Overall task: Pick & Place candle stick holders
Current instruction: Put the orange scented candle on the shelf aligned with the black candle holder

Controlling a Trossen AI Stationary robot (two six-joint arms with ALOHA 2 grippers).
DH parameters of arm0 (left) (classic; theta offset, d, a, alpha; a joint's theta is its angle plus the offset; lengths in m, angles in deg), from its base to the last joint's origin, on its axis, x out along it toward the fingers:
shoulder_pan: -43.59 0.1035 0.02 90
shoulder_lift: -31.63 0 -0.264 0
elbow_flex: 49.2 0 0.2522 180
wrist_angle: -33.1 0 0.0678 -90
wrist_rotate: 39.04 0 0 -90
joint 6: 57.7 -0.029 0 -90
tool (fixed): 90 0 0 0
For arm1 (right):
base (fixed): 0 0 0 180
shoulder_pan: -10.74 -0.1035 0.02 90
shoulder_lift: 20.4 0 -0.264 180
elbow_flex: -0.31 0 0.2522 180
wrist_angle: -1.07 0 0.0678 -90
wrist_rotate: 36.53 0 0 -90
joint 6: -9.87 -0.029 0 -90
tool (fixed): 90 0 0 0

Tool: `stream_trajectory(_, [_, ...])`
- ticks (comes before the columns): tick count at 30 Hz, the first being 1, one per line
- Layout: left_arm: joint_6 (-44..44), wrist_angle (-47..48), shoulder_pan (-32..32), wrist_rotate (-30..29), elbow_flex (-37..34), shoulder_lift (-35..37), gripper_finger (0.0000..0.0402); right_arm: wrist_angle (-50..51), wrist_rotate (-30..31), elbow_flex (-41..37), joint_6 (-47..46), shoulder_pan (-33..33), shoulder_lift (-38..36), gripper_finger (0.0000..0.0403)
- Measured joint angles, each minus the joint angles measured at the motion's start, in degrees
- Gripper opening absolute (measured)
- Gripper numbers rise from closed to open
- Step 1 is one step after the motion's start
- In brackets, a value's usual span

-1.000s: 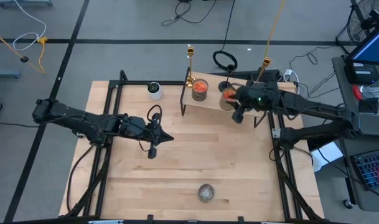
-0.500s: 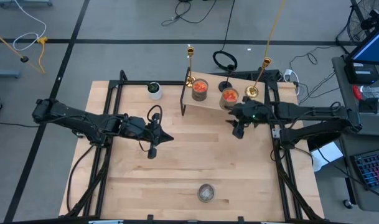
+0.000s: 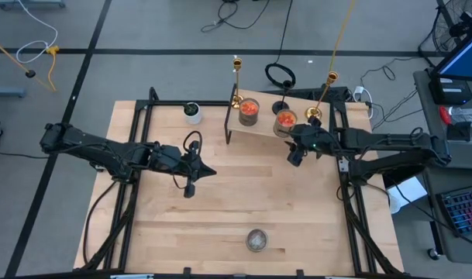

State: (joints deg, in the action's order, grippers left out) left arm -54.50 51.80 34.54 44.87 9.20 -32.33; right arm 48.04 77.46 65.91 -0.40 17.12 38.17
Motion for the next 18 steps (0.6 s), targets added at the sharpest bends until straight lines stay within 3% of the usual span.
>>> stream_trajectory(18, [-0.33, -0.03, 0.01, 0.0, 0.0, 0.0, 0.0003, -3.13, -0.02, -1.68, 0.76, 6.07, 0.04, 0.0187])
